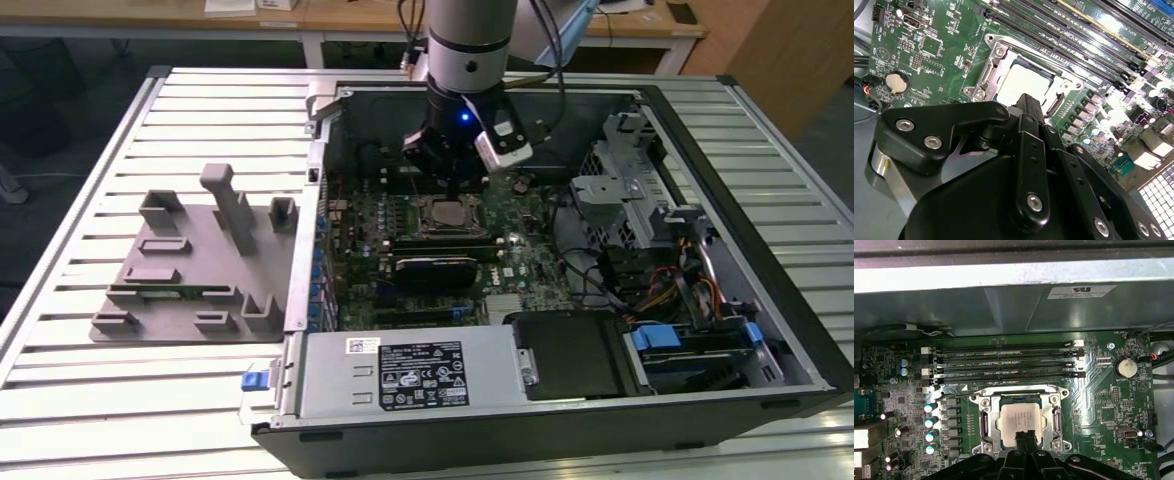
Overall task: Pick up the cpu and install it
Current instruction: 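Install the first cpu locking lever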
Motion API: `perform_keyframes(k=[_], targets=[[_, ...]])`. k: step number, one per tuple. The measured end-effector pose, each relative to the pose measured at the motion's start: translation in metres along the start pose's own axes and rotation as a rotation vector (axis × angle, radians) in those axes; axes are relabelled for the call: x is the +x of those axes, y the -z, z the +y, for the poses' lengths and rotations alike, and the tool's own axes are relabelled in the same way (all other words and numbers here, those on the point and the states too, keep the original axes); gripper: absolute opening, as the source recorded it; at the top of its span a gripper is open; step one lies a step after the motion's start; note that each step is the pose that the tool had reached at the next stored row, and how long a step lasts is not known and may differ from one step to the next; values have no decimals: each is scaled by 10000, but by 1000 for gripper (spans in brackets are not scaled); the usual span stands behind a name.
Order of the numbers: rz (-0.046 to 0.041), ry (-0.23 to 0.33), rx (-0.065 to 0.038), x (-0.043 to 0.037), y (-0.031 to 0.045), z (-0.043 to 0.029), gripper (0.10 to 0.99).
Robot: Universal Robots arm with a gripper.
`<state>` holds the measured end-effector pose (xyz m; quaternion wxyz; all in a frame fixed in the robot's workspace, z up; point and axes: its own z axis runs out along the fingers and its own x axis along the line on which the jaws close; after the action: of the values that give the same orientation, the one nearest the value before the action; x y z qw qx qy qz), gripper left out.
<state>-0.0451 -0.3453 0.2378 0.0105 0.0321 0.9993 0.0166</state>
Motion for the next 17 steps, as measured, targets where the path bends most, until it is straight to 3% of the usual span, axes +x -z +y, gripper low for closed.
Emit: perform_keyframes(k=[17], targets=[[-10, 1, -4, 288, 5, -19, 106]])
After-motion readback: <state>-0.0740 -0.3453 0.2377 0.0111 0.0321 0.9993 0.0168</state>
